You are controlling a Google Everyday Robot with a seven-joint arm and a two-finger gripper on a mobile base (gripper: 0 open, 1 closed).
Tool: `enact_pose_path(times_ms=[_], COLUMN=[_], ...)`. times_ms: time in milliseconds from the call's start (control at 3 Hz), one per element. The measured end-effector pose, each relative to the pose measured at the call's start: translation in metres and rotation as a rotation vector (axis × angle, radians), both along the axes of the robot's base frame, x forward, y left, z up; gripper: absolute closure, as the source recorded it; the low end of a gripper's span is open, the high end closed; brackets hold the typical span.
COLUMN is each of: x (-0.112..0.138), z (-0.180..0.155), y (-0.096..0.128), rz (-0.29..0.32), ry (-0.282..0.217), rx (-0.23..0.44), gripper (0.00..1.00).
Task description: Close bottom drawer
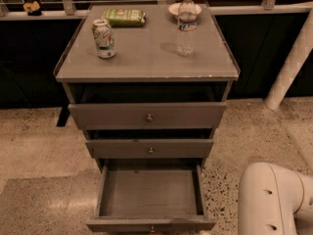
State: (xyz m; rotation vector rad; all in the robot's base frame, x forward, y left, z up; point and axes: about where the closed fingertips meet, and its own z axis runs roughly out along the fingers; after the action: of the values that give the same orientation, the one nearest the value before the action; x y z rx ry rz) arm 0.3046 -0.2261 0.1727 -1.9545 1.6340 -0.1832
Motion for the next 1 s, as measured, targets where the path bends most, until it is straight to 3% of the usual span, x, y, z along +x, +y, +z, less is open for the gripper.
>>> enact_pose_path(times_ms=[333,667,1000], x=[-0.004,0.018,0.058], z=[-0.046,-0.085,-0.091], y=[0.001,0.002,0.001], rz=[-0.006,-0.006,-0.064], ry=[0.135,0.204,0.177], rx=[0.024,0.048,0.103], gripper=[0.0,0.0,0.0])
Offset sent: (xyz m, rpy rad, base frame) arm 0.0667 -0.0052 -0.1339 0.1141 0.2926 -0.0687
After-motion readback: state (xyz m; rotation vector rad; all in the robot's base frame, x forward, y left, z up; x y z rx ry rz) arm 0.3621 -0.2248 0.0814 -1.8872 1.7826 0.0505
